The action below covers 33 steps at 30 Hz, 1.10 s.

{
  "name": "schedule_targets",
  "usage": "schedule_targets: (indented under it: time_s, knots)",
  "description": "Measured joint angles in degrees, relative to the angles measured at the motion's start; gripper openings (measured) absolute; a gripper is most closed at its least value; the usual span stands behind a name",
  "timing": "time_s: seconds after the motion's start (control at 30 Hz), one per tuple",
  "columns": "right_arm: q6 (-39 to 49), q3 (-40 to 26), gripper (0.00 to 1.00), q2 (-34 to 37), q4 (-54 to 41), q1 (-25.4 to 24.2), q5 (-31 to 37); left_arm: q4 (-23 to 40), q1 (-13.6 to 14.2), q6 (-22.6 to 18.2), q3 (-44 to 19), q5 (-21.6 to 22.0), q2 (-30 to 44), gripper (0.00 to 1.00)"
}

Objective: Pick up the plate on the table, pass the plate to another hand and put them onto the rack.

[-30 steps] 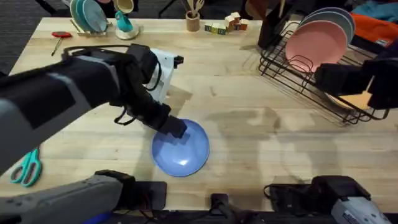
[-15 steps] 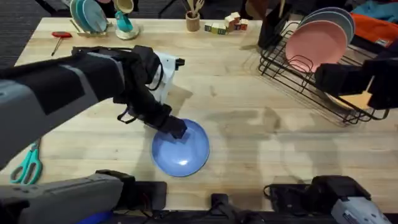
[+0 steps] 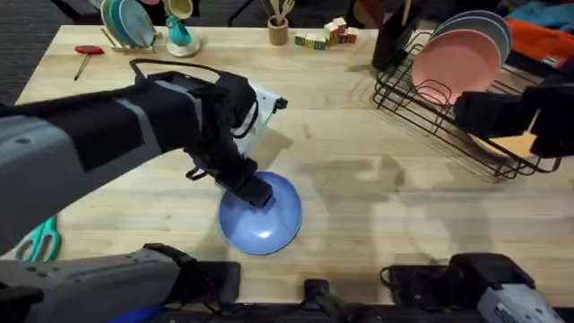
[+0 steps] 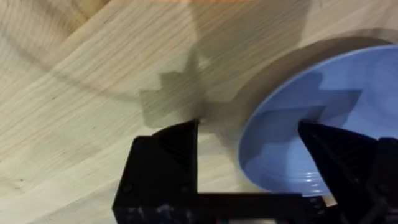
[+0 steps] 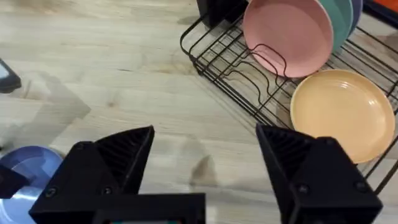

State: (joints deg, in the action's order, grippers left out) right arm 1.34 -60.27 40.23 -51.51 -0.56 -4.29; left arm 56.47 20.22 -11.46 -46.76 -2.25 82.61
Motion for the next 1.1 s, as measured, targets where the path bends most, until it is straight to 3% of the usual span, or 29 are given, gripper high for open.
schedule_targets:
  time_s: [0.1,0.27,0.43,1.1]
  knots:
    - [0.0,0.0,0.996,0.0,0.0,0.0,0.0,-0.02,0.16,0.84,0.0,0.05,0.0,0.92]
    - [0.02,0.0,0.996,0.0,0.0,0.0,0.02,-0.07,0.63,1.62,0.0,-0.92,0.0,0.503]
    - [0.0,0.0,0.996,0.0,0.0,0.0,0.02,-0.82,0.05,2.3,-0.48,0.76,-0.07,0.086]
    - [0.0,0.0,0.996,0.13,1.44,0.0,0.02,-1.27,0.27,1.77,-3.64,-1.38,1.06,0.041]
